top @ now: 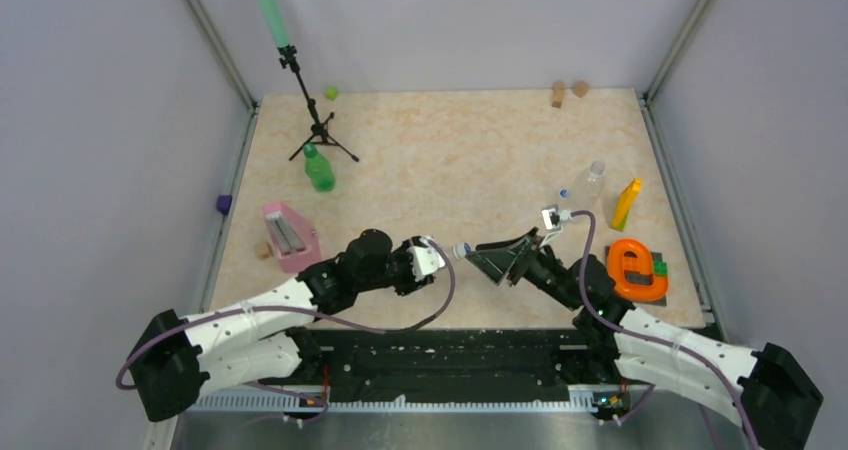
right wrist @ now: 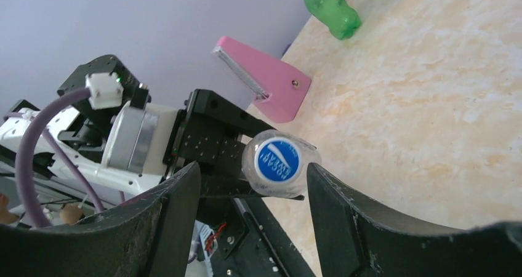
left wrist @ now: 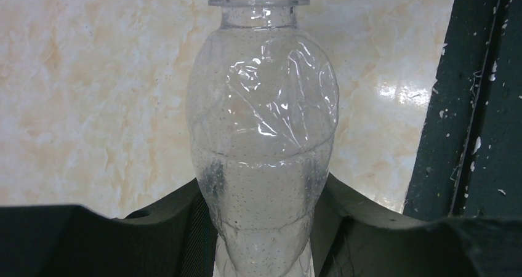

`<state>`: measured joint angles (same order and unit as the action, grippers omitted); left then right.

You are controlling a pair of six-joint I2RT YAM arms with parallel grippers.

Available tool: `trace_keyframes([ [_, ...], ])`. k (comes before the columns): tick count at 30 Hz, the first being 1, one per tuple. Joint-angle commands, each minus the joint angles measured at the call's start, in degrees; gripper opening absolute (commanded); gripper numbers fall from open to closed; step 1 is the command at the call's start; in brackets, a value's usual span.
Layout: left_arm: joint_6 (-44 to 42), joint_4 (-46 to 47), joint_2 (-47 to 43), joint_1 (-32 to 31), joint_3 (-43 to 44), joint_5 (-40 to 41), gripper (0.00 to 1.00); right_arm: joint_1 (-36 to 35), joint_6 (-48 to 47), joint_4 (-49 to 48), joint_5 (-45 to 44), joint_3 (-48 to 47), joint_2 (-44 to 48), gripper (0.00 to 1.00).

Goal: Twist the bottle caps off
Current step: Unscrew the bottle cap from the plastic bottle.

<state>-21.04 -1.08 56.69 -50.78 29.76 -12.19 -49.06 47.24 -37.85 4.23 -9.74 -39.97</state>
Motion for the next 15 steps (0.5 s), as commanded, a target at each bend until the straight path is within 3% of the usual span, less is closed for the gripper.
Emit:
trace_keyframes([
  [1,-4.90,1.86,-0.53,-3.09,-0.53,5.59,0.00,-0.03,1.72,-0.82,-2.43,-0.60,-1.58,0.63],
  [8,-6.60,2.31,0.77,-5.03,-0.67,8.18,0.00,-0.02,1.91,-3.69,1.33,-1.85,-6.67,0.57],
  [15,-6.56,2.97,0.46,-5.11,-0.75,7.66,0.00,-0.03,1.24,-3.90,2.54,-3.01,-9.21,0.30],
])
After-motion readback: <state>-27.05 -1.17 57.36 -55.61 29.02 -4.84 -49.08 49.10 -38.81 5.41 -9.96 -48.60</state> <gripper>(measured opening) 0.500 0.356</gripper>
